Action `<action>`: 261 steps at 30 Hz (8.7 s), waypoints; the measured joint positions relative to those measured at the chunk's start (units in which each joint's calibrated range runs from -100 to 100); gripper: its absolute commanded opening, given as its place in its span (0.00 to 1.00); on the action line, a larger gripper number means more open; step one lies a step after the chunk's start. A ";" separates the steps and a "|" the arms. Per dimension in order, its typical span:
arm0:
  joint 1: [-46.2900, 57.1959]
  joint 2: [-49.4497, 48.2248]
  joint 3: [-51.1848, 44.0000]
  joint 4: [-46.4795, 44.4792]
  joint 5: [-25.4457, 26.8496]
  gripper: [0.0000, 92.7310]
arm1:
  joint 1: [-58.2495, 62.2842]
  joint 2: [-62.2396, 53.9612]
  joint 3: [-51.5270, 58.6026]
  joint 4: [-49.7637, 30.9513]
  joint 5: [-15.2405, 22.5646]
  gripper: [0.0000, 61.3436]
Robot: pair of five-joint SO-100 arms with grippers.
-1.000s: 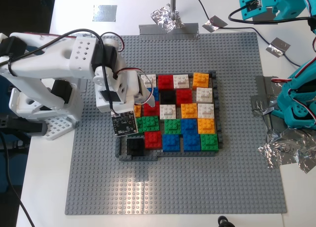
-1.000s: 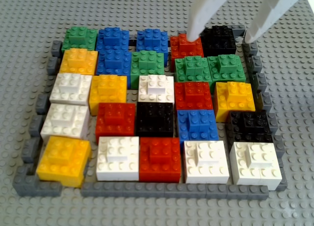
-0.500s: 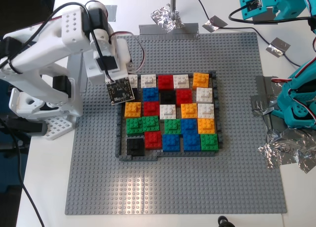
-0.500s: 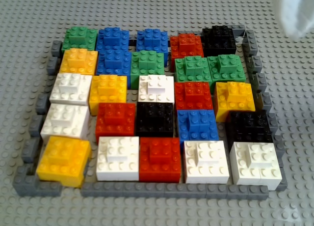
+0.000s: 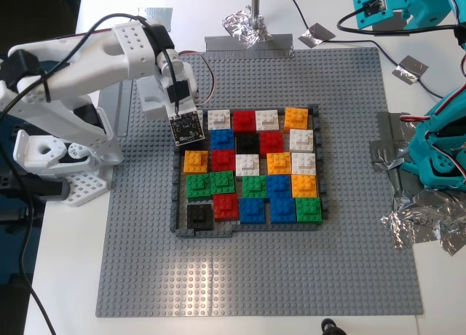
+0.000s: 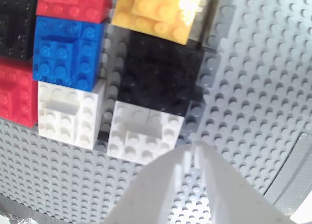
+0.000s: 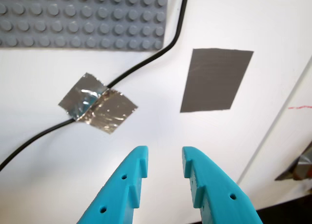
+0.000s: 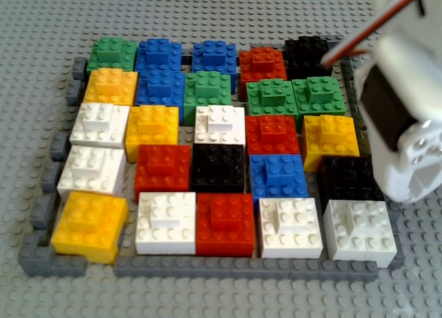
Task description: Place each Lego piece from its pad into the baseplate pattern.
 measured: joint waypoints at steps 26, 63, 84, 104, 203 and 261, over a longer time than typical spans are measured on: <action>0.00 0.00 0.00 0.00 0.00 0.09 | 6.45 4.23 -3.48 -9.17 0.64 0.00; -3.03 0.00 0.00 0.00 0.00 0.09 | 4.82 2.25 -2.32 -10.94 3.52 0.00; -2.74 0.00 0.00 0.00 0.00 0.09 | 6.55 10.97 -5.71 -23.17 3.96 0.00; -1.92 0.00 0.98 0.00 0.00 0.09 | -3.73 -1.47 -1.35 -2.82 3.18 0.00; -1.18 0.00 1.27 0.00 0.00 0.09 | 9.36 0.78 9.96 -12.79 9.19 0.00; -1.18 0.00 1.27 0.00 0.00 0.09 | 24.09 -7.77 11.22 -7.96 15.64 0.00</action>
